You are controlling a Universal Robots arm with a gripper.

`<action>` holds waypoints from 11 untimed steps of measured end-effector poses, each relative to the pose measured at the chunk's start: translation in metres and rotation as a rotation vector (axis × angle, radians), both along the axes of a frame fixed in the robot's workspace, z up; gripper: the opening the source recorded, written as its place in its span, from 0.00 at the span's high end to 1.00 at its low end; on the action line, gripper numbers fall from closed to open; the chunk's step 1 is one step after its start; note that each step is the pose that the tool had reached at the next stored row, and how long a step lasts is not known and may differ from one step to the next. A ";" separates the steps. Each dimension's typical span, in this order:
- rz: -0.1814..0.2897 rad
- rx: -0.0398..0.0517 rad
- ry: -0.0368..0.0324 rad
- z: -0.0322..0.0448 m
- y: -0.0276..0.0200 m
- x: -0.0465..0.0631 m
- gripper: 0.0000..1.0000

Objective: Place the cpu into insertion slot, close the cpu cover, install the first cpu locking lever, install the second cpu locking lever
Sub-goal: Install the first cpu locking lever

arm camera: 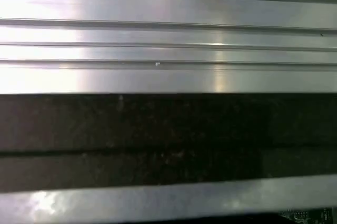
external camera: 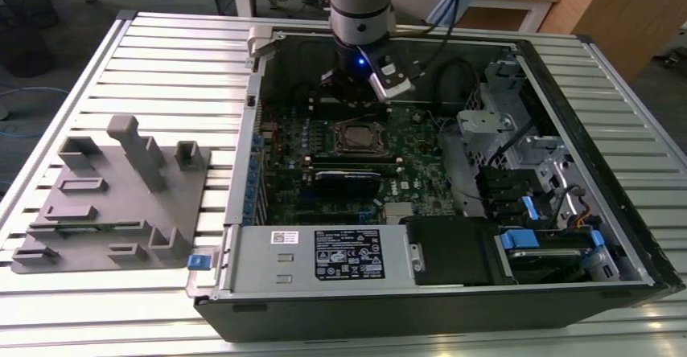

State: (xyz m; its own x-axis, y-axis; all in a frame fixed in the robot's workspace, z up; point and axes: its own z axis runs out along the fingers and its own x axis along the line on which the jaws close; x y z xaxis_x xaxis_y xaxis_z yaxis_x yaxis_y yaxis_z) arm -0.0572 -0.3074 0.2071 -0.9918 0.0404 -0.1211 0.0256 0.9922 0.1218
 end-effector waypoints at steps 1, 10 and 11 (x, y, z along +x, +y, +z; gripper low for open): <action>0.000 0.0001 0.0000 -0.0006 0.0000 0.001 0.89; 0.000 0.0000 0.0000 -0.0024 0.0000 0.004 0.89; -0.001 0.0000 0.0000 -0.0026 0.0000 0.004 0.89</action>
State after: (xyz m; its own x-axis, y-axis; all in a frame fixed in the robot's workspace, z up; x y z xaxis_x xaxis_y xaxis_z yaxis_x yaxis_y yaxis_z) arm -0.0530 -0.3074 0.2046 -0.9918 0.0411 -0.1211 0.0262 0.9922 0.1218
